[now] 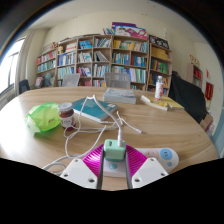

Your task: Unplug charger

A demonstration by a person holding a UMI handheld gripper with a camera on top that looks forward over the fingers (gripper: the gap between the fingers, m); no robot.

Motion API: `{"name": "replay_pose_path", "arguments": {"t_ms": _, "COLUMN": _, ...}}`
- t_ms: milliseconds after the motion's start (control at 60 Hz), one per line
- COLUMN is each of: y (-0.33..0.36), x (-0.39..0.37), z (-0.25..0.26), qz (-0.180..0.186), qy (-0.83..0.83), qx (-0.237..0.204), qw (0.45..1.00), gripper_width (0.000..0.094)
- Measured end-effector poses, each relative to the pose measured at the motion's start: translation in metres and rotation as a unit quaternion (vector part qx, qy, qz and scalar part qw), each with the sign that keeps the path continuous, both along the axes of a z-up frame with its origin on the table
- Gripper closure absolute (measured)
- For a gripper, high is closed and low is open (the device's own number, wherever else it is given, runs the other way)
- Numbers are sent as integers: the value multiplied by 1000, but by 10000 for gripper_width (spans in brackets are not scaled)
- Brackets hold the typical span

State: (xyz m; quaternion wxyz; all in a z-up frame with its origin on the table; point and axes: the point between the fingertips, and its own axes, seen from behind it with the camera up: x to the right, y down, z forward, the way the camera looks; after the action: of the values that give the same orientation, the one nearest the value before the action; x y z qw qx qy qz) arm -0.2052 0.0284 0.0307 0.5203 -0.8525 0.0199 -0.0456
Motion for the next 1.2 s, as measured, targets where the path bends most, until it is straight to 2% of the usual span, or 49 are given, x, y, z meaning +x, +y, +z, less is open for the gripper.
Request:
{"name": "replay_pose_path", "arguments": {"t_ms": 117, "y": 1, "x": 0, "z": -2, "qz": -28, "qy": 45, "qx": -6, "qw": 999, "gripper_width": 643}}
{"name": "replay_pose_path", "arguments": {"t_ms": 217, "y": 1, "x": -1, "z": -1, "qz": -20, "qy": 47, "qx": -52, "qw": 997, "gripper_width": 695}}
{"name": "replay_pose_path", "arguments": {"t_ms": 300, "y": 1, "x": -2, "z": 4, "qz": -3, "qy": 58, "qx": -55, "qw": 997, "gripper_width": 700}}
{"name": "replay_pose_path", "arguments": {"t_ms": 383, "y": 3, "x": -1, "z": 22, "qz": 14, "qy": 34, "qx": -31, "qw": 999, "gripper_width": 700}}
{"name": "replay_pose_path", "arguments": {"t_ms": 517, "y": 19, "x": 16, "z": 106, "qz": 11, "qy": 27, "qx": 45, "qw": 999, "gripper_width": 700}}
{"name": "replay_pose_path", "arguments": {"t_ms": 633, "y": 15, "x": 64, "z": 133, "qz": 1, "qy": 12, "qx": 48, "qw": 999, "gripper_width": 701}}
{"name": "replay_pose_path", "arguments": {"t_ms": 717, "y": -3, "x": 117, "z": 116, "qz": -28, "qy": 1, "qx": 8, "qw": 1000, "gripper_width": 691}}
{"name": "replay_pose_path", "arguments": {"t_ms": 900, "y": -57, "x": 190, "z": 26, "qz": -46, "qy": 15, "qx": -147, "qw": 988, "gripper_width": 673}}
{"name": "replay_pose_path", "arguments": {"t_ms": 1083, "y": -88, "x": 203, "z": -21, "qz": -41, "qy": 28, "qx": -236, "qw": 970, "gripper_width": 637}}
{"name": "replay_pose_path", "arguments": {"t_ms": 1150, "y": -87, "x": 199, "z": -42, "qz": -39, "qy": 45, "qx": -255, "qw": 965, "gripper_width": 613}}
{"name": "replay_pose_path", "arguments": {"t_ms": 1200, "y": -83, "x": 200, "z": -43, "qz": -39, "qy": 41, "qx": -253, "qw": 966, "gripper_width": 593}}
